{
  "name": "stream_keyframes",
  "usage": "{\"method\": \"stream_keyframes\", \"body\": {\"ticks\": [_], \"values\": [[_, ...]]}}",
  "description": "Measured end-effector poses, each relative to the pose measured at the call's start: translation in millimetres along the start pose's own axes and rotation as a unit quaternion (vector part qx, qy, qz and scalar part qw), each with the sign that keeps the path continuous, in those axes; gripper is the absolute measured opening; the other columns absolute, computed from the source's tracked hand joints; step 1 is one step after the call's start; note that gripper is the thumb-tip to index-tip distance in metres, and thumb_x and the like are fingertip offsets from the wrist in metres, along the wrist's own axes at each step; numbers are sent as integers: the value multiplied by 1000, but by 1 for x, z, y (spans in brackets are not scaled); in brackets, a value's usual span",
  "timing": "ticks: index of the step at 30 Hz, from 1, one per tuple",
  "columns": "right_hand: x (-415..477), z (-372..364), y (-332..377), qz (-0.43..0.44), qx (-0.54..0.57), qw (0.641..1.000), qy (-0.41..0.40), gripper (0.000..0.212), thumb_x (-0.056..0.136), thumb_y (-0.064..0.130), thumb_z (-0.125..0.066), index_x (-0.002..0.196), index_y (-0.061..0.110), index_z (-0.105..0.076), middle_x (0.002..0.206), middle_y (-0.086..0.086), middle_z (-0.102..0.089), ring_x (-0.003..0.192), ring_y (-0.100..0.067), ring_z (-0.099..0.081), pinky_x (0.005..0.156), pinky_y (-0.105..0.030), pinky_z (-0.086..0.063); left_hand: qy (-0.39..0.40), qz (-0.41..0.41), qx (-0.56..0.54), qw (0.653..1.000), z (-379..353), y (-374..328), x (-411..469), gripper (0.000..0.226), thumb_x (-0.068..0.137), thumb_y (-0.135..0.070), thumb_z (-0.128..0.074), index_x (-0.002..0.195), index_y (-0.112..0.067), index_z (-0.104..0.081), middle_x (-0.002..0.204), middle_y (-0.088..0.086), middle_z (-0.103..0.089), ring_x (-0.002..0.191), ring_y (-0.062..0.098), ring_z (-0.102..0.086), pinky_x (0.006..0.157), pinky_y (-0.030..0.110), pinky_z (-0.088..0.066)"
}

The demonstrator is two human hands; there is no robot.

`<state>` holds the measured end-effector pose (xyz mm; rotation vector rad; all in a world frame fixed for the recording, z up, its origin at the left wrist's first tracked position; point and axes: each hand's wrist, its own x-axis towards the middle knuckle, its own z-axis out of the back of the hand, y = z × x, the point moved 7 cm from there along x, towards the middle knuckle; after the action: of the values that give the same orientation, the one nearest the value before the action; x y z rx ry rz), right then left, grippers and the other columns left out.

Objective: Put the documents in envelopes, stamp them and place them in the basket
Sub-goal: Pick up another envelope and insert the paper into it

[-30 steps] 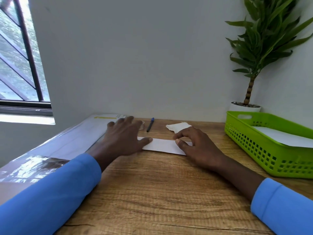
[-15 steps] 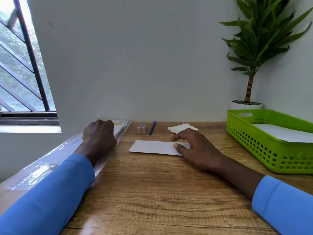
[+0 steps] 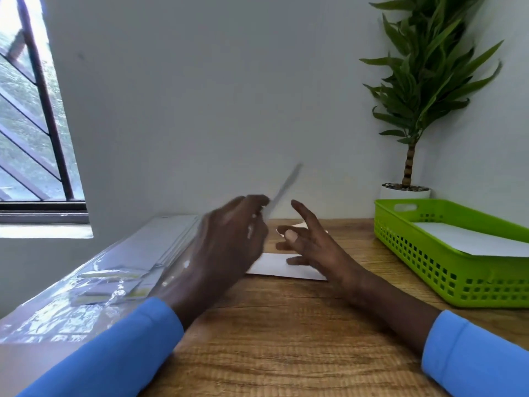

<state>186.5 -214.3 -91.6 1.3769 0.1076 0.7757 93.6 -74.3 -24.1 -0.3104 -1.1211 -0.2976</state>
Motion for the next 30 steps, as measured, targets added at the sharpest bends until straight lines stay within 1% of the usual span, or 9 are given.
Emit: {"method": "stream_keyframes", "body": {"ticks": [2,7,12,15,18,21,23,26,30], "values": [[-1,-6,1,-5,90,996,20,95,77,69,-69,154,52,-16,138,3,-64,125,-17,-63,102,-44,-51,24,-13,-94,995,-12,-20,-8,25,91,-15,-70,116,-20,-69,97,-9,-76,79,7,-73,64,34,-59],[-4,-3,2,-40,238,970,-14,38,102,28,-53,138,16,-54,125,-10,-72,116,-26,-69,96,-49,-55,92,12,-249,964,-32,-30,-17,40,92,-22,-73,130,-22,-62,98,-13,-75,91,2,-73,65,24,-61],[2,16,-9,-46,167,979,-105,38,96,9,-56,133,11,-58,117,-11,-74,105,-33,-72,85,-45,-60,30,55,-150,987,-28,12,-7,53,86,-32,-69,137,-25,-56,124,-10,-64,107,8,-64,78,28,-58],[2,11,-6,-43,121,989,-77,29,96,5,-60,124,9,-64,115,-9,-76,104,-31,-73,85,-43,-60,48,191,-150,969,-33,52,-3,71,83,-41,-73,148,-28,-45,133,-10,-60,112,9,-62,85,30,-55],[-3,0,-6,-69,92,993,-3,26,94,5,-65,119,4,-68,112,-11,-77,99,-28,-74,77,-34,-59,97,372,-305,871,-46,82,-14,72,84,-33,-80,147,-27,-47,120,-2,-71,103,15,-70,81,33,-58],[-6,-3,-8,-90,69,993,26,25,93,11,-68,117,3,-71,113,-14,-76,96,-27,-74,78,-34,-58,149,418,-423,790,-54,87,-24,30,92,-14,-72,123,-13,-70,107,13,-78,96,27,-75,73,36,-61],[-4,2,-7,-95,92,991,3,31,90,22,-72,116,4,-73,115,-18,-74,96,-30,-73,84,-37,-56,144,421,-442,779,-54,94,-25,19,94,-12,-70,112,-8,-75,104,15,-78,87,28,-75,75,40,-58],[-1,18,-7,-145,154,977,-27,48,85,42,-69,120,9,-73,111,-16,-74,92,-32,-69,87,-41,-50,68,444,-411,793,-44,111,-23,16,94,-10,-71,108,-2,-72,87,12,-72,54,11,-59,48,24,-41],[1,48,-7,-165,229,957,-70,73,85,61,-57,129,3,-67,106,-19,-70,90,-32,-67,78,-39,-51,-13,491,-410,768,-35,126,-29,15,95,-8,-69,108,1,-67,86,12,-73,53,12,-65,50,24,-52]]}}
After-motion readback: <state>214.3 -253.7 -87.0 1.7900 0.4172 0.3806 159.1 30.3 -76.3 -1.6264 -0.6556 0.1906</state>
